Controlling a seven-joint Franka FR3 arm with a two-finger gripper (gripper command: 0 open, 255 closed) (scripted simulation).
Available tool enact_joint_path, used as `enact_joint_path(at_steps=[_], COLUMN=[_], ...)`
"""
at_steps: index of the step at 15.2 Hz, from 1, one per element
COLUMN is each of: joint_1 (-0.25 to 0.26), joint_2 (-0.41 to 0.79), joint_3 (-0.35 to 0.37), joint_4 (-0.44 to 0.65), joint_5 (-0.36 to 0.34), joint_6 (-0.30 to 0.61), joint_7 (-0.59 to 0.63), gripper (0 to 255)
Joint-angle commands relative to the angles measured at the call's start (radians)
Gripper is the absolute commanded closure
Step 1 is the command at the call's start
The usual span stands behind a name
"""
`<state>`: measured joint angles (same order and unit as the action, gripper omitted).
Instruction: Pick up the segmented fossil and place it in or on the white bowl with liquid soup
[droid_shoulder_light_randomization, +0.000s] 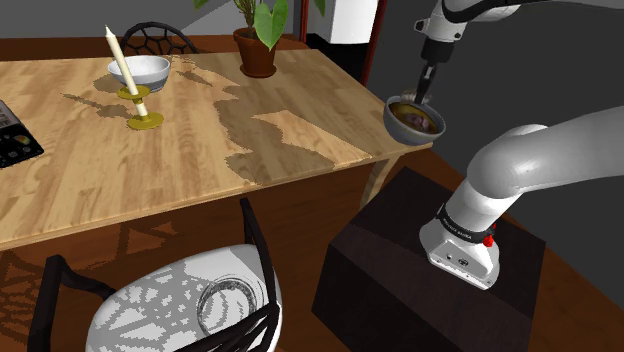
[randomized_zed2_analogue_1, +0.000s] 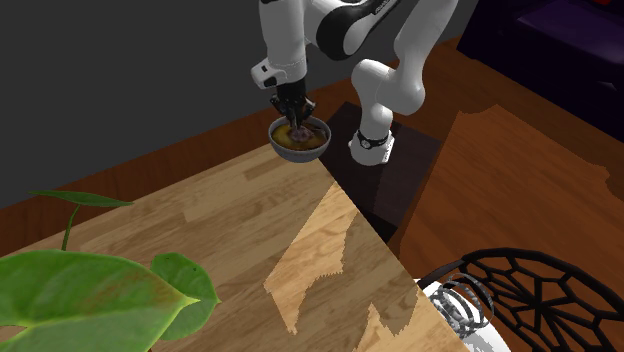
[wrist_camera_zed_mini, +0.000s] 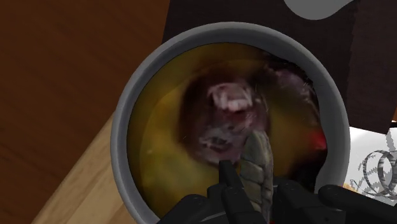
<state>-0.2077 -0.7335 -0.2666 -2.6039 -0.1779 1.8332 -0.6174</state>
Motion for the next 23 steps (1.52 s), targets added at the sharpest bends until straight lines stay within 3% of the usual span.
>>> enact_joint_path(at_steps=[1, 3, 11, 12, 17, 21, 23], joint_1=[-0.002, -0.004, -0.004, -0.004, -0.004, 0.004, 0.004], joint_2=[0.006, 0.014, 0.014, 0.014, 0.014, 0.002, 0.002], joint_3=[-0.005, -0.012, -0.012, -0.012, -0.012, 0.008, 0.008], joint_4=[-0.021, -0.052, -0.052, -0.052, -0.052, 0.067, 0.067], joint_5=[-0.004, -0.010, -0.010, -0.010, -0.010, 0.009, 0.009], joint_6=[0.028, 0.067, 0.067, 0.067, 0.067, -0.064, -0.064], joint_7=[-0.001, 0.000, 0.000, 0.000, 0.000, -0.003, -0.003], gripper=[255, 255, 255, 0, 0, 0, 0])
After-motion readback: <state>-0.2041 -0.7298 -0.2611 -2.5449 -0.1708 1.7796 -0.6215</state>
